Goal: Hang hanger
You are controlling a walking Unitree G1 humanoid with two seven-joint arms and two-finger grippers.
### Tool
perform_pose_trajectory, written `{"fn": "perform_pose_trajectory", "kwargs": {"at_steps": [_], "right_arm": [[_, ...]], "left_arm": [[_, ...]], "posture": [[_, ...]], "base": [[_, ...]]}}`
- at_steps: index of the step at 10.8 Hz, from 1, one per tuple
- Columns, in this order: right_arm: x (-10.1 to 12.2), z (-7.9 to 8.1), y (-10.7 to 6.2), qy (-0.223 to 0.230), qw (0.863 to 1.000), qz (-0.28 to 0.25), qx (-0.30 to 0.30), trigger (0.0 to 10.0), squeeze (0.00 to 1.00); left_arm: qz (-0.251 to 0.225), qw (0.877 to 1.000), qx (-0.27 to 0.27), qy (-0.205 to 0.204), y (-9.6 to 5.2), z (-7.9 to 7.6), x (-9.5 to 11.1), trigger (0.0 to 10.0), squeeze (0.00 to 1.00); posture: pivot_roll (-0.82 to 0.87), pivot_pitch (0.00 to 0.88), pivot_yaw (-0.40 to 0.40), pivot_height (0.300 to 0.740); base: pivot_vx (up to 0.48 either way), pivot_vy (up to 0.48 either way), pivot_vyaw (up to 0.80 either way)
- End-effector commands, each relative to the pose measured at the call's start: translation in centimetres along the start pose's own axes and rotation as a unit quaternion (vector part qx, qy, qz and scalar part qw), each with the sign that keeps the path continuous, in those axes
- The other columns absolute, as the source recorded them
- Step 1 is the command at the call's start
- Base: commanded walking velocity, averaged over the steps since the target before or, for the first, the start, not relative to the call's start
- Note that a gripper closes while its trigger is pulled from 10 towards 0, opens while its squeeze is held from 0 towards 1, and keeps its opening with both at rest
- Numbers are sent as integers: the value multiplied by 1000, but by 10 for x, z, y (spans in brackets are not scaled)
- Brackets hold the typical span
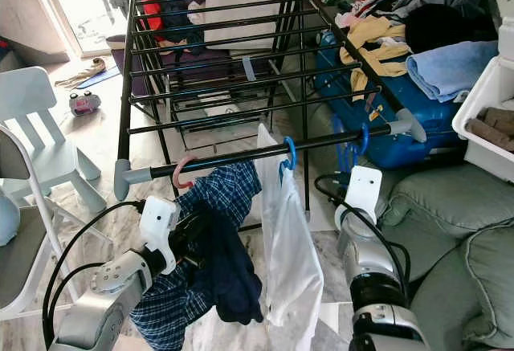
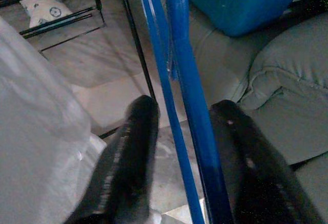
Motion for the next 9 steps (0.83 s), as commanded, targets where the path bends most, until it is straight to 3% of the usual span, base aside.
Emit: {"fn": "perform_pose_trajectory", "kwargs": {"at_steps": [1,2,3,4,5,9], "right_arm": [[5,5,-2,-9,1000,-8,8,10000,1000],[3,5,-2,-12,1000,-6,9,10000,965],[2,4,-2,-13,1000,-4,10,10000,345],[1,6,-2,-10,1000,1,18,9137,0],[-1,8,-3,-11,1000,5,22,0,0],[-5,10,-5,-16,999,11,29,0,0]], "left_arm": [[-4,1000,-3,12,2,1,6,10000,0],[-2,1000,-5,12,2,1,6,10000,0],[-1,1000,-6,11,2,1,5,10000,0],[1,1000,-6,12,2,1,5,10000,0],[2,1000,-6,13,2,1,4,10000,0],[6,1000,-8,15,3,1,3,10000,0]], "posture": [[-115,0,34,740],[-115,0,34,740],[-115,0,34,740],[-115,0,35,740],[-114,0,35,740],[-113,0,32,740]], "base": [[0,0,0],[0,0,0],[0,0,0],[0,0,0],[0,0,0],[0,0,0]]}}
Point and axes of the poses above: a point about 5 cm out from each wrist's last joint towards the gripper, its own y axis pointing out of the wrist towards the gripper, its own x axis along the axis of the wrist's last joint, z = x × y, the point moved 4 cm from there along y, pointing out of the wrist towards the gripper, and after that the axes turned 6 degrees about y, right-handed, at the moved point
